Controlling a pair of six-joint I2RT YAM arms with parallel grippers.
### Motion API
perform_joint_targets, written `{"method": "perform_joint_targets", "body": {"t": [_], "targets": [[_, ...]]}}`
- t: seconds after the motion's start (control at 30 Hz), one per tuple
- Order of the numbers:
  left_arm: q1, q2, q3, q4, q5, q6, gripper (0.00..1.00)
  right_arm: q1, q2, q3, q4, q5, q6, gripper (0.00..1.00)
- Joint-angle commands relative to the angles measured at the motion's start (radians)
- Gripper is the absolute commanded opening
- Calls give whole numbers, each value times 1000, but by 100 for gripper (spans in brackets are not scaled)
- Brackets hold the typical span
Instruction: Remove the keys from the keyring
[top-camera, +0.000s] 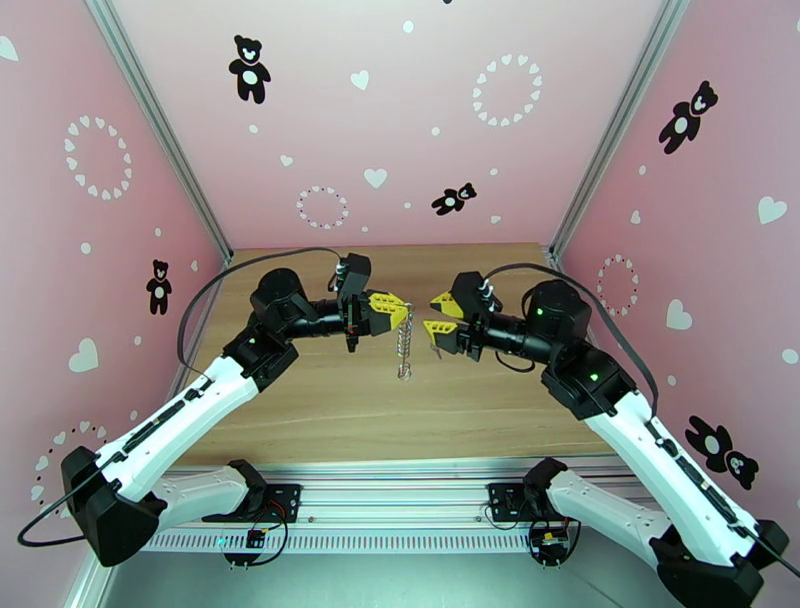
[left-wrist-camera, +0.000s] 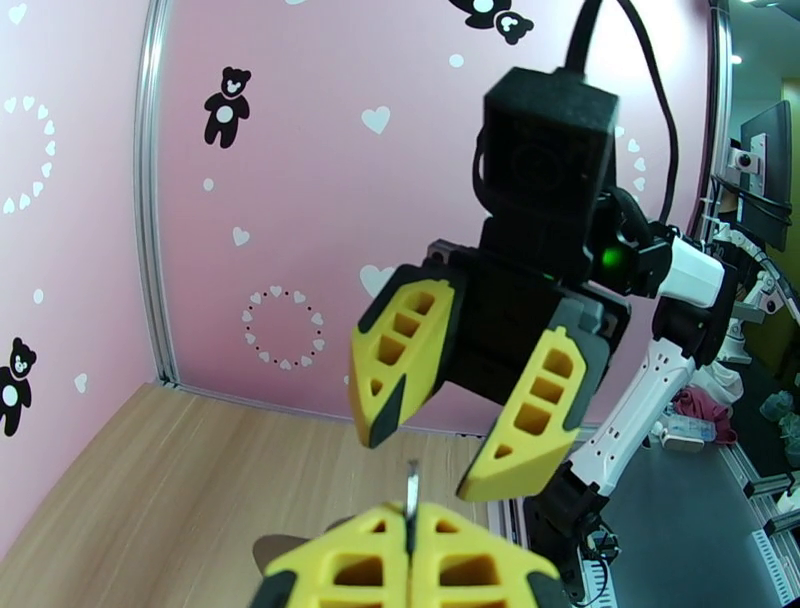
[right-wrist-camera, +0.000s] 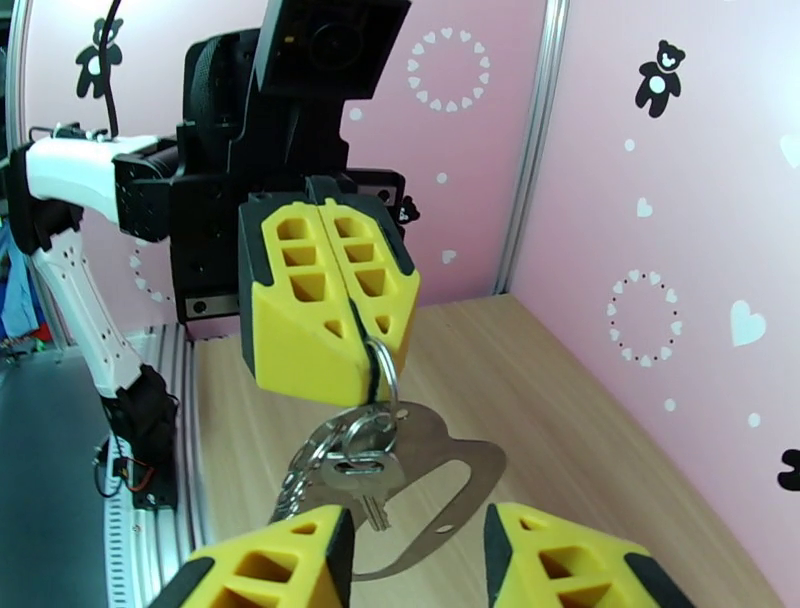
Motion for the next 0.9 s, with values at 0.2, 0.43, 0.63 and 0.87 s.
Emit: {"method": "perform_joint_targets", "body": {"t": [0.2, 0.43, 0.63, 0.87], "targets": [[6, 18, 49, -7, 14, -4, 0, 108, 27, -6, 23, 215, -173, 41], [7, 18, 50, -17, 10, 0, 0, 116, 27, -1, 48, 231, -196, 35], [6, 10, 46, -26, 5, 5, 0, 117, 30, 4, 42, 214, -212, 35], [6, 11, 41, -18, 13, -4, 0, 117, 52, 12, 83, 155, -191, 37]]}}
